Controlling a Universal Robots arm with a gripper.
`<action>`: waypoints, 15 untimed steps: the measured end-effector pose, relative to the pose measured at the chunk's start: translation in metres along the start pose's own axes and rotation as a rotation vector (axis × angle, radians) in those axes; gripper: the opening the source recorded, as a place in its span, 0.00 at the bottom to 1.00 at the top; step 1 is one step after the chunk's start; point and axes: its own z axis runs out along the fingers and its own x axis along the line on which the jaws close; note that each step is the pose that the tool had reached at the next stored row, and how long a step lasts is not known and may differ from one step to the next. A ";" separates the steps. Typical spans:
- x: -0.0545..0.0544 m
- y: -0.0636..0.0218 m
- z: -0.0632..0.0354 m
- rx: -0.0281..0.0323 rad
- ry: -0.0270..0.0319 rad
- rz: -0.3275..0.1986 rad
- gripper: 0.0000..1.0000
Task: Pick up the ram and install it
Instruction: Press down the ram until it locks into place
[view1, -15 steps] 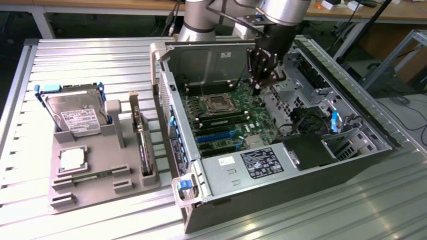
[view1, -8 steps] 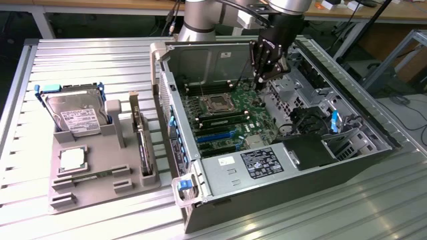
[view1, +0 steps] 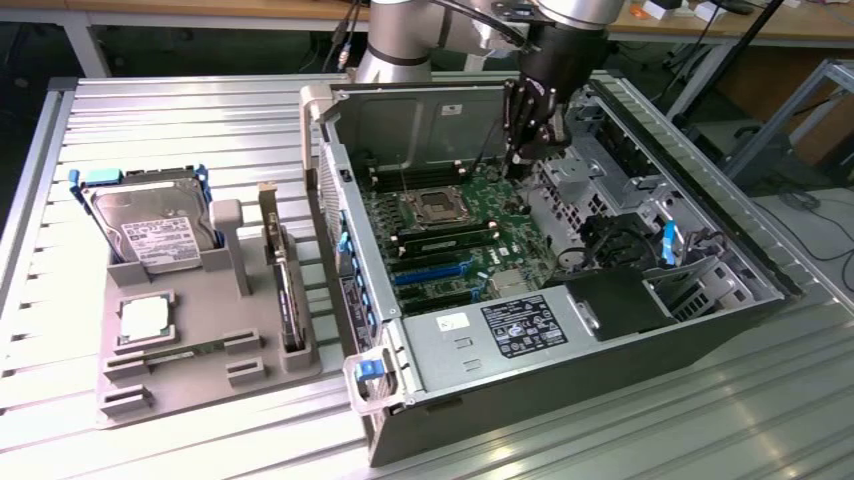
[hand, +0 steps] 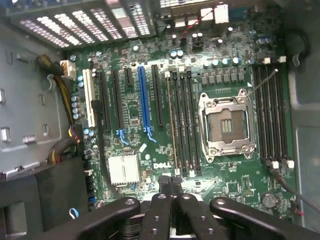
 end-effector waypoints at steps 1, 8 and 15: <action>0.000 0.0000 0.0000 -0.0034 -0.0012 0.035 0.11; 0.000 0.0000 0.0002 -0.0295 -0.0099 0.305 0.11; 0.000 0.0000 0.0012 -0.0506 -0.0171 0.523 0.11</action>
